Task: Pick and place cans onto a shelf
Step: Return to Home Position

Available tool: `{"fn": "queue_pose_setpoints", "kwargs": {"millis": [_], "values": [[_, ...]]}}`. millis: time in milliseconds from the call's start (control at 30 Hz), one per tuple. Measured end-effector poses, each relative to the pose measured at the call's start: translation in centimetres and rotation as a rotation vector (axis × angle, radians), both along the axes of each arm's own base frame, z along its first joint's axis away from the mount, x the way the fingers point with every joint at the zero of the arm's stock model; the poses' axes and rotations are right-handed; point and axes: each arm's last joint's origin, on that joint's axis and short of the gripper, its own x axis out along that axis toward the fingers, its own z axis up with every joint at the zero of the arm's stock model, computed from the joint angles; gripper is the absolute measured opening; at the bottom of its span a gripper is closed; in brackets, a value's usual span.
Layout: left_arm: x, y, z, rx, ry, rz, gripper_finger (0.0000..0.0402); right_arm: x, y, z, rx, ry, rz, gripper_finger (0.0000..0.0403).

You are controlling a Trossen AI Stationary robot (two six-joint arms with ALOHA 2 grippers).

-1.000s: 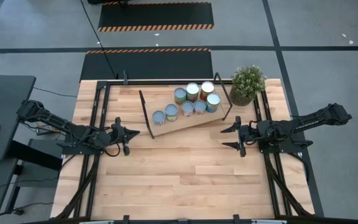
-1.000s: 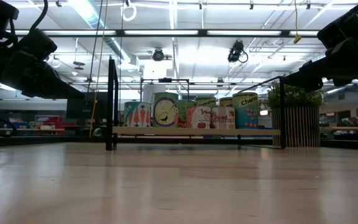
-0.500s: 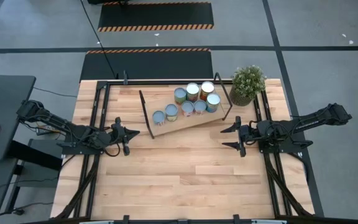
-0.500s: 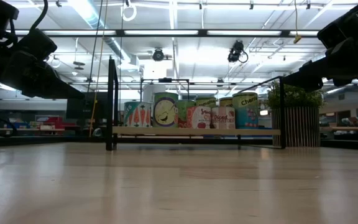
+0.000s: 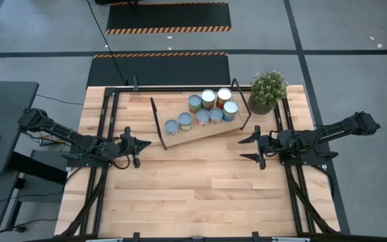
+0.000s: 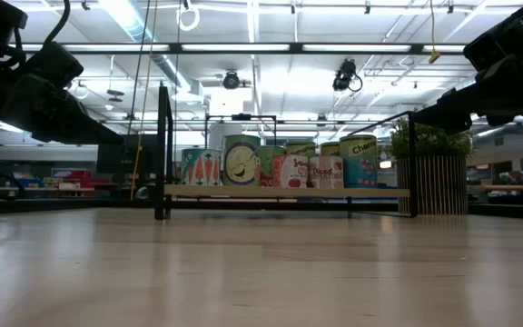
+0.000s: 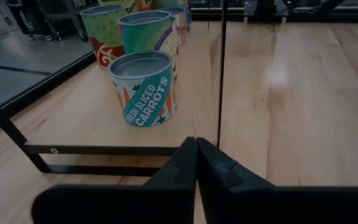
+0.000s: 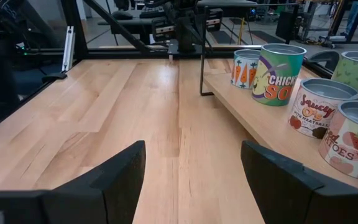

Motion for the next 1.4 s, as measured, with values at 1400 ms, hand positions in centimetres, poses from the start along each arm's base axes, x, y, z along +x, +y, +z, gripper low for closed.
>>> {"fn": "queue_pose_setpoints", "kwargs": {"millis": [1400], "values": [[0.00,0.00,-0.01,0.001,0.000,0.000,0.0023,0.00,0.00,0.00,0.000,0.000,0.000,0.0270]]}}
